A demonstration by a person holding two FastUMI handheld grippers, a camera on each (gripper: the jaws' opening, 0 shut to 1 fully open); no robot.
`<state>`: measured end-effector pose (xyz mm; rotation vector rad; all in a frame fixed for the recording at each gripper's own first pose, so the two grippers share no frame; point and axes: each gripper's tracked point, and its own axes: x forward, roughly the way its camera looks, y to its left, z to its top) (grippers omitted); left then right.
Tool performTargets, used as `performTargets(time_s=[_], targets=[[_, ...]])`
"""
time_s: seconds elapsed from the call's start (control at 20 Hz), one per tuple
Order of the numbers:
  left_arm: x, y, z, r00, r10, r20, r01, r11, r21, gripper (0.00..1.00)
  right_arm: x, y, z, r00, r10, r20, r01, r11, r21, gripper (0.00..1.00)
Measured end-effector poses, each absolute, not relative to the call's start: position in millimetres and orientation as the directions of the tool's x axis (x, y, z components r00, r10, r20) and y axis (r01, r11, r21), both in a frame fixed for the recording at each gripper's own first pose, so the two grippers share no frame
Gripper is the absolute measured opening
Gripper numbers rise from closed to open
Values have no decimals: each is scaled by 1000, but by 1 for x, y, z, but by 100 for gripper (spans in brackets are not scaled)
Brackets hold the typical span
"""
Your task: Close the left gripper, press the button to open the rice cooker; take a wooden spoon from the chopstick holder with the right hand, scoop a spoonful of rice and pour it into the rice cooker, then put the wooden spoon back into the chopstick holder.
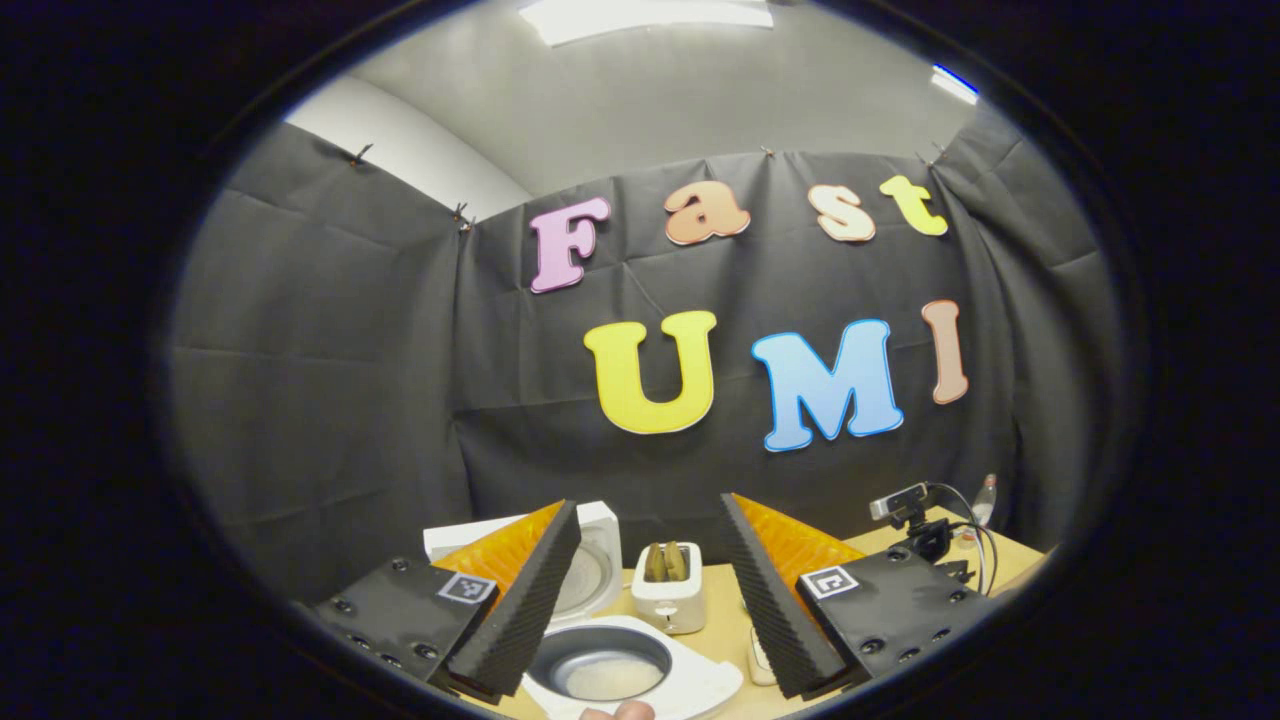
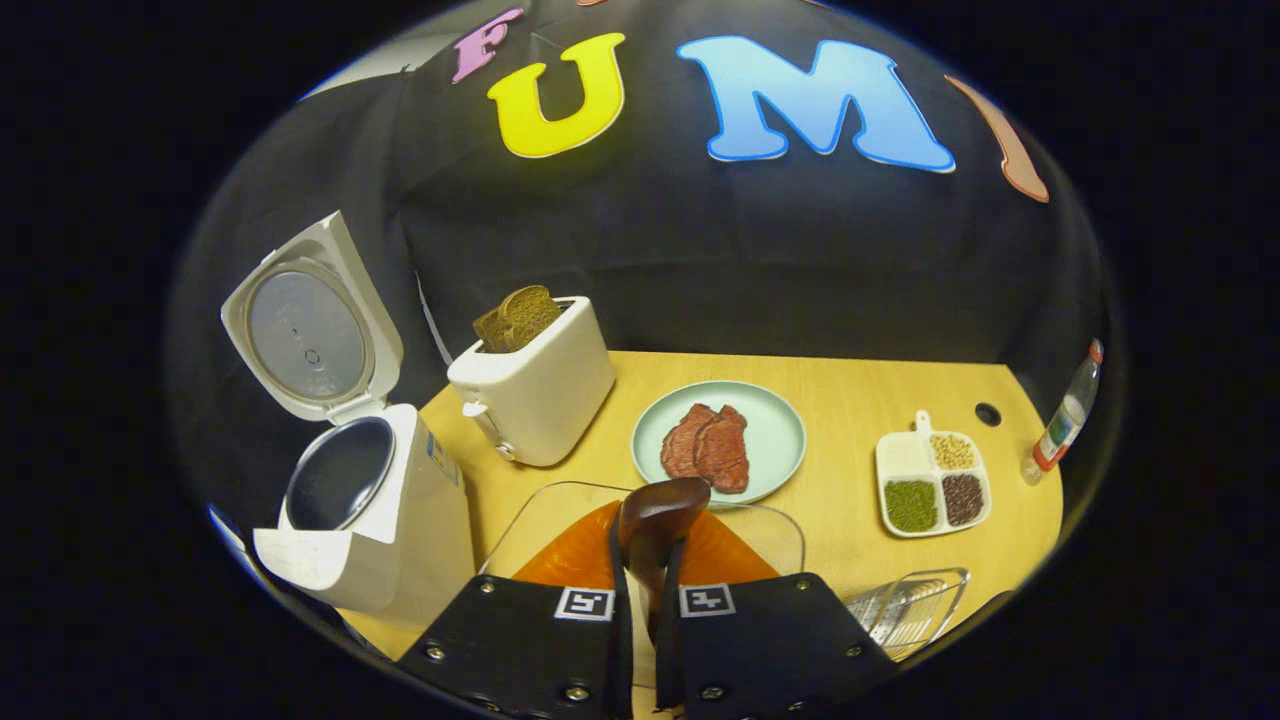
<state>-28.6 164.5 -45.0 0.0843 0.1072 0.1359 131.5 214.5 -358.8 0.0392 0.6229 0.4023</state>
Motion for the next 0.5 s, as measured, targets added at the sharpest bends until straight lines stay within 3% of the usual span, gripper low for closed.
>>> performTargets(time_s=[0.25, 0.4, 0.5], targets=[[-30, 184, -41, 990, 109, -95, -105, 994, 42, 95, 134, 199, -338, 774, 388, -501, -230, 909, 348, 10], [-28, 185, -39, 990, 100, -99, -98, 995, 28, 95, 133, 188, -322, 783, 439, -441, -140, 815, 562, 9], [-26, 180, -33, 991, 100, -92, -97, 995, 39, 100, 134, 181, -310, 791, 470, -391, -98, 729, 678, 9]])
